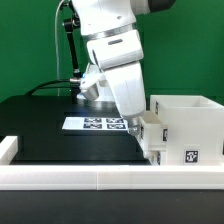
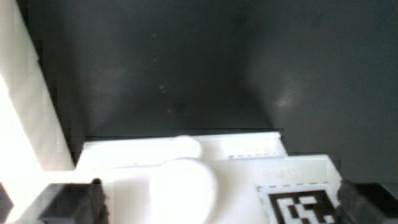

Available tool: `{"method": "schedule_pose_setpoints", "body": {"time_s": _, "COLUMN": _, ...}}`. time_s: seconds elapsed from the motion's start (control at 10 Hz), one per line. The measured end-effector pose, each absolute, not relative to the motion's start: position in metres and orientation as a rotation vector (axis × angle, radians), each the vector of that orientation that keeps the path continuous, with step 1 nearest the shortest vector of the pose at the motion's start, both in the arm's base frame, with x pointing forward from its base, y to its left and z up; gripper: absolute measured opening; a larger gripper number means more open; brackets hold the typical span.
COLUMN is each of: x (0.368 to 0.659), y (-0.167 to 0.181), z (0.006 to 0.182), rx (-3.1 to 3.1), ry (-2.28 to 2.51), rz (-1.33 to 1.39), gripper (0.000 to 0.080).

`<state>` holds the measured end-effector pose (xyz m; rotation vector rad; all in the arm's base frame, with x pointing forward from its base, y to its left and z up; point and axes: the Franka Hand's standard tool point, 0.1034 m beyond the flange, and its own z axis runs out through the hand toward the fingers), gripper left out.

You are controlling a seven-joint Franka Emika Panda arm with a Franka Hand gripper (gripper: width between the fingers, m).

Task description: Assemble drawer

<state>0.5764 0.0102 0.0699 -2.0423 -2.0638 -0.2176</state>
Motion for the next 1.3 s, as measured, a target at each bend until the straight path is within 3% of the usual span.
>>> {"method": "schedule_pose_setpoints", "body": {"time_s": 0.3, "x": 0.575, "y": 0.036, "z": 0.067, "rx": -2.033, "ry": -2.062, "rz": -0.204, "gripper": 0.0649}}
{"method": "schedule_pose_setpoints", "body": {"time_s": 0.5, "x": 0.575, "y": 0.035, "z": 0.067, "rx": -2.055, "ry": -2.053, "rz": -0.185, "gripper": 0.0649}}
{"method": "schedule_pose_setpoints", "body": {"time_s": 1.0, "x": 0.579, "y": -0.013, "z": 0.074, "rx": -2.063, "ry": -2.062, "rz": -0.141, "gripper": 0.0649}}
{"method": "schedule_pose_setpoints", "body": {"time_s": 1.3, "x": 0.579, "y": -0.018, "z": 0.077, "rx": -2.096, "ry": -2.045, "rz": -0.146, "gripper": 0.0649}}
